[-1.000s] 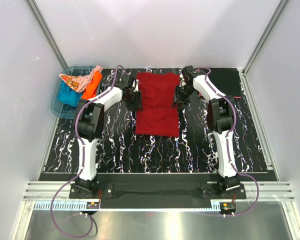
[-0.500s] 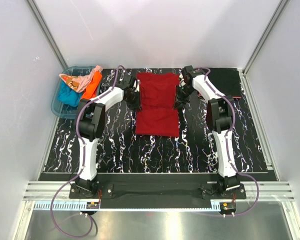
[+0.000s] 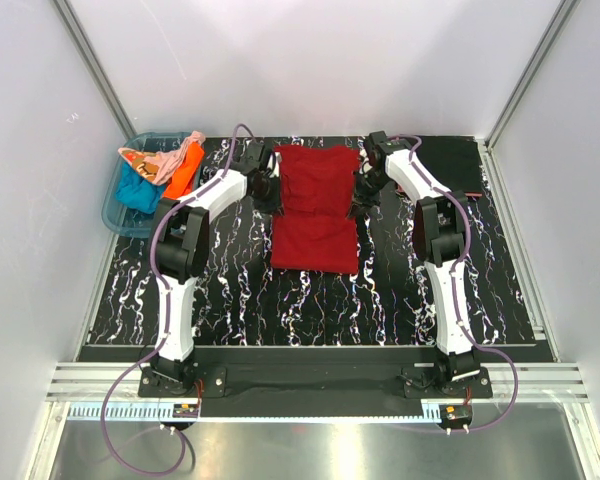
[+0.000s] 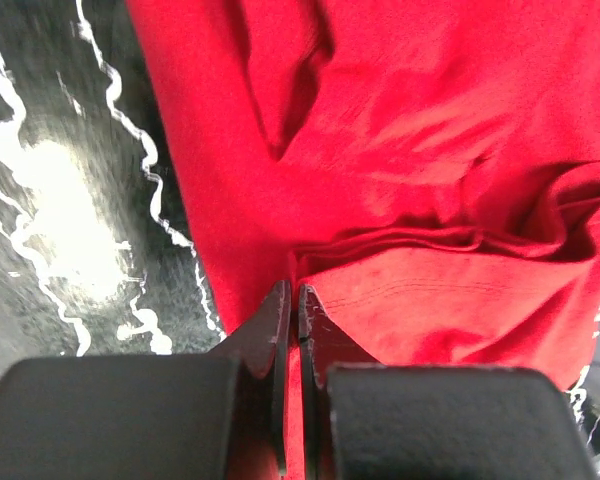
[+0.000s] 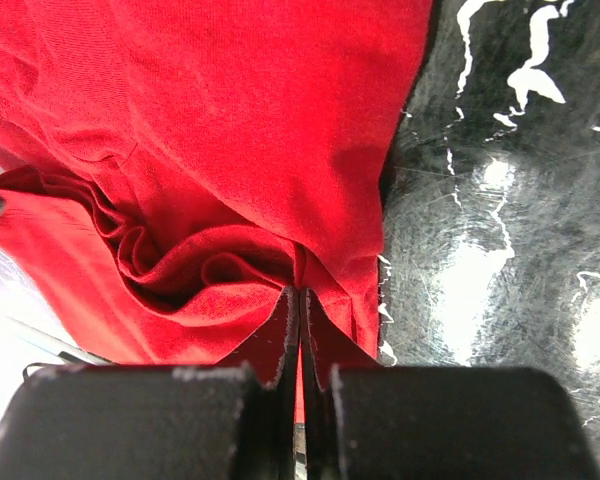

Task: Fold and stack the t-shirts
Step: Fold the tshirt

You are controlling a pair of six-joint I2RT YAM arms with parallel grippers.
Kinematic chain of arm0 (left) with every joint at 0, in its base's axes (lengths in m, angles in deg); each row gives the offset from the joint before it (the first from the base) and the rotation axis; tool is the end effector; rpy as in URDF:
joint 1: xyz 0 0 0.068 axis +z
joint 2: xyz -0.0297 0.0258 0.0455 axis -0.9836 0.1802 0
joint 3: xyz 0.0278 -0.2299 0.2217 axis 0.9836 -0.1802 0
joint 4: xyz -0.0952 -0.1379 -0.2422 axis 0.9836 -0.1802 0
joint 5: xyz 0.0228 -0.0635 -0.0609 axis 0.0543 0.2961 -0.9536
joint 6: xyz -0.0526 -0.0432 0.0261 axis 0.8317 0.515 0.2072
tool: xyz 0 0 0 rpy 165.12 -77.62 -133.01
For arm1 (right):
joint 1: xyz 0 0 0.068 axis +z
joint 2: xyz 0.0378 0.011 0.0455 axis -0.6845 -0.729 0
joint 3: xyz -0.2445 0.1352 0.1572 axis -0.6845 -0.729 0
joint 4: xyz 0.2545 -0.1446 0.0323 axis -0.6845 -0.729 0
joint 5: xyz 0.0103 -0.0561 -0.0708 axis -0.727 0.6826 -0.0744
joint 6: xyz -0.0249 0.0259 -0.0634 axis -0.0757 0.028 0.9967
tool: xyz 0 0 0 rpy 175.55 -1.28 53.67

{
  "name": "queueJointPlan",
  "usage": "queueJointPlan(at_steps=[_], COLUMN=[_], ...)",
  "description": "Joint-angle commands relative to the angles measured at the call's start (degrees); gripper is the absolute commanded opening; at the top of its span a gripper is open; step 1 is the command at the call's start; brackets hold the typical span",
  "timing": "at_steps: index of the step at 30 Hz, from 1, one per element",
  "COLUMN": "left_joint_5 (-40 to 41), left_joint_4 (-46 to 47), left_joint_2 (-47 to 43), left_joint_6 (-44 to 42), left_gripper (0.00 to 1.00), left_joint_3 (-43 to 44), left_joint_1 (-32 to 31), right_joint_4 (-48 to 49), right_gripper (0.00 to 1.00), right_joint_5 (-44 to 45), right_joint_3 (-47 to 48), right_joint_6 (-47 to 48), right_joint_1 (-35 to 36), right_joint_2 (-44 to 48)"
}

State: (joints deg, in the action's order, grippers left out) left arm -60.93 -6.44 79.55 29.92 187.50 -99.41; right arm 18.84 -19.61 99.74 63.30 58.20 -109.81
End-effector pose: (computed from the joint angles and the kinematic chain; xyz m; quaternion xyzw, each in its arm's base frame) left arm 0.5028 -0.1970 0.1844 0.0277 0.9605 -0.1994 0.1919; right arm 0.5496 0.1702 0.1700 0.0211 0.9762 0.2095 0.0510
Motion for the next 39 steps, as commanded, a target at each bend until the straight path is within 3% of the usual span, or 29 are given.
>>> queueJointPlan(at_steps=[1,11,27,28,29,30,32,33,36,39], left_joint_5=[1.69,2.22,1.6,1.6,1.6,1.6,2.82,3.1,4.33,3.11], left_joint_4=[1.54,0.84,-0.92,-0.83,-1.01,-1.01,-2.23,-2.59,-3.55,-2.87], left_joint_2=[-3.15,-0.61,5.28,5.37,5.46,5.37,4.94,3.63,-1.54,-7.95], left_joint_6=[-1.01,-1.88,-2.41,-2.41,-2.32,-2.15,-1.97,-1.71,-1.88,-2.14], left_gripper=[0.0,0.0,0.02,0.04,0.14,0.23,0.31,0.42,0.54,0.55], left_joint_3=[2.93,6.09,9.17,9.25,9.34,9.43,10.04,9.96,8.56,5.22], left_joint_1=[-0.07,0.72,2.13,2.13,2.13,2.04,2.13,2.13,2.13,2.21], right_joint_4=[-0.95,-2.88,-3.15,-3.06,-3.23,-3.41,-5.25,-6.13,-9.56,-9.75], right_gripper=[0.0,0.0,0.0,0.0,0.02,0.07,0.19,0.22,0.39,0.46], right_joint_5=[1.81,1.46,0.32,0.32,0.32,0.4,1.19,1.72,4.88,7.26], right_joint_3=[2.93,8.99,11.19,11.19,11.8,12.42,15.22,16.28,17.96,11.66], right_joint_6=[-0.62,-0.71,-0.27,-0.1,0.08,0.34,0.69,1.13,2.71,3.42], right_joint_1=[-0.5,-1.47,-2.88,-2.88,-2.88,-2.88,-3.05,-3.05,-3.05,-2.96], right_joint_2=[2.57,-1.2,-6.66,-6.84,-7.1,-7.36,-7.8,-7.89,-5.88,0.44])
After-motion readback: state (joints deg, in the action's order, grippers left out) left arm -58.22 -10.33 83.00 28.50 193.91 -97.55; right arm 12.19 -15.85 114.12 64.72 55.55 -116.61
